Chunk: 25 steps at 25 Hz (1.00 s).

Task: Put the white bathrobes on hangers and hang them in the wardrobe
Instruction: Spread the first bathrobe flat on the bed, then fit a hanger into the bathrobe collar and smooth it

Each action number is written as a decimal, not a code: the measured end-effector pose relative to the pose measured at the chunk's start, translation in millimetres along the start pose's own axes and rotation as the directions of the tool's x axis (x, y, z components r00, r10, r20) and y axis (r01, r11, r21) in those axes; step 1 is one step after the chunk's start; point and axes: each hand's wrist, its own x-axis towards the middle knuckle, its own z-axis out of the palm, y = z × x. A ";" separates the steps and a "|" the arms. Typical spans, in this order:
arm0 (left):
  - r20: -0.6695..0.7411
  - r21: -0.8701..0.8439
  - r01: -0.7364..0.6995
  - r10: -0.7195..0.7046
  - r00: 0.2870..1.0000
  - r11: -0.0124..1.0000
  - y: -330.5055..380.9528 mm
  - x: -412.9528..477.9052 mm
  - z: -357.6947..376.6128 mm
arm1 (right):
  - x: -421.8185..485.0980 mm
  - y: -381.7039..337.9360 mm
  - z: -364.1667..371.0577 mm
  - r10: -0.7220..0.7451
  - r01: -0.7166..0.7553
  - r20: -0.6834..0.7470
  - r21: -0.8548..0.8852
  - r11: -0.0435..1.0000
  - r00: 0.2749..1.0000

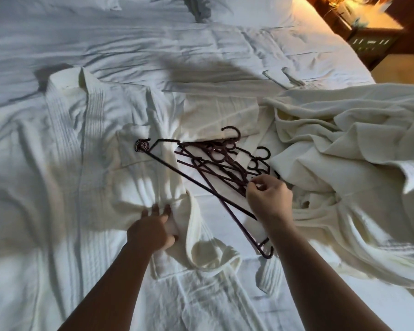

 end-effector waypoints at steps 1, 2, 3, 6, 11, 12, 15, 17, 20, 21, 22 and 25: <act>0.008 -0.012 -0.008 0.008 1.000 1.000 -1.6 2.2 -1.3 | 0.3 -1.8 7.7 -0.016 0.016 0.022 -0.020 1.000 1.000; 0.018 -0.029 -0.009 0.010 1.000 1.000 -3.0 3.6 -2.6 | 0.2 -4.1 14.0 -0.028 0.030 0.036 -0.038 0.999 0.999; 0.030 -0.045 -0.009 0.011 1.000 0.999 -4.4 4.4 -2.8 | -0.3 -6.7 19.8 -0.033 0.035 0.053 -0.047 0.998 0.998; 0.036 -0.061 -0.040 0.042 0.998 0.997 -7.3 3.3 -0.9 | -2.3 -16.5 36.3 -0.044 0.049 0.120 -0.036 0.998 0.992; 0.008 -0.111 -0.104 0.105 0.994 0.988 -16.1 -3.1 -1.2 | -6.1 -35.1 80.1 -0.077 0.092 0.159 -0.090 0.992 0.984; 0.001 -0.118 -0.123 0.124 0.992 0.985 -17.4 -4.3 -1.2 | -7.3 -40.2 90.9 -0.087 0.102 0.166 -0.081 0.992 0.982; -0.041 -0.161 -0.209 0.205 0.978 0.965 -27.3 -6.5 -9.5 | -9.5 -58.8 127.1 -0.123 0.139 0.171 -0.084 0.987 0.977; -0.042 -0.296 -0.265 0.265 0.963 0.918 -46.0 -11.3 -14.2 | -13.8 -70.5 152.8 -0.138 0.159 0.179 -0.112 0.981 0.974; -0.107 -0.567 -0.325 0.323 0.940 0.757 -92.8 -22.3 -16.9 | -20.8 -86.7 183.4 -0.153 0.179 0.160 -0.165 0.970 0.975; -0.178 -0.595 -0.353 0.310 0.934 0.722 -115.2 -26.1 -19.9 | -21.4 -93.4 194.8 -0.173 0.200 0.147 -0.191 0.961 0.974; -0.280 -0.597 -0.397 0.282 0.918 0.698 -139.2 -29.7 -25.4 | -22.6 -101.4 205.2 -0.191 0.216 0.134 -0.212 0.953 0.972; -0.550 -0.565 -0.468 0.112 0.827 0.680 -215.7 -16.7 -65.1 | -18.6 -129.9 235.8 -0.165 0.179 0.083 -0.199 0.964 0.983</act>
